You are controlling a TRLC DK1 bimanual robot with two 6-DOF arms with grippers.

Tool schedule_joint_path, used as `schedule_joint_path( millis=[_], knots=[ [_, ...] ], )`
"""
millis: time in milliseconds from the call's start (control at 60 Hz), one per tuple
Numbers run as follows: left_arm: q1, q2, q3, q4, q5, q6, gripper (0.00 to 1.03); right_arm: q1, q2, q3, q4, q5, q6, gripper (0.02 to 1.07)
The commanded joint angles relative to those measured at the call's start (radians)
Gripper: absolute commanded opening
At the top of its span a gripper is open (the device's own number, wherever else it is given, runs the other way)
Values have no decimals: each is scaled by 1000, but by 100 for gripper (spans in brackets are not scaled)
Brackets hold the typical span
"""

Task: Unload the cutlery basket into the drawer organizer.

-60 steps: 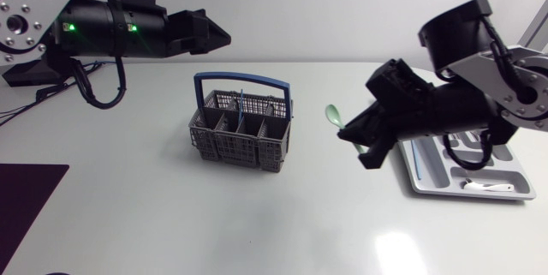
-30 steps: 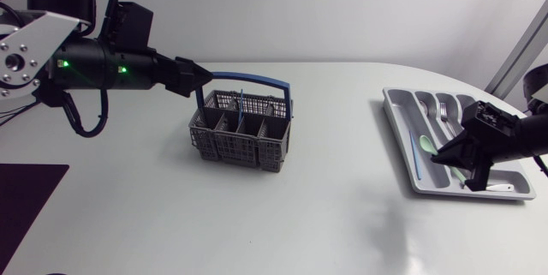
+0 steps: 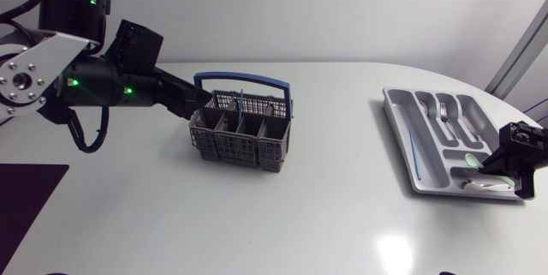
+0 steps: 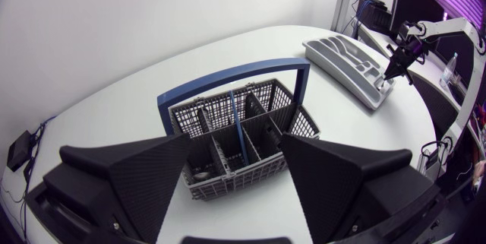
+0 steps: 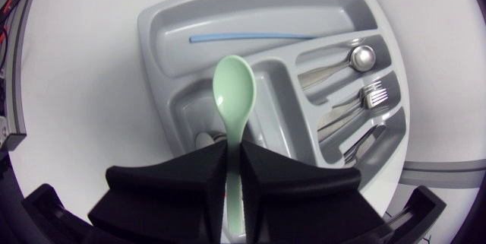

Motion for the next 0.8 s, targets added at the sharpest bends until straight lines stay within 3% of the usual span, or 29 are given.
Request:
schedule_joint_path(
  millis=[0, 233, 383, 517, 783],
  knots=[
    [-5, -25, -27, -15, -12, 32, 85, -15, 39, 6, 10, 24, -80, 9],
    [-5, -36, -44, -22, -28, 43, 85, -30, 62, -64, 145, 89, -121, 11],
    [-5, -45, -55, -29, -29, 55, 85, -41, 63, -90, 183, 110, -123, 40],
    [0, -51, -57, -45, -29, 80, 85, -53, 45, -98, 191, 112, -121, 57],
    [27, -70, -53, -91, -29, 127, 85, -67, -88, -110, 170, 83, -80, 73]
  ],
)
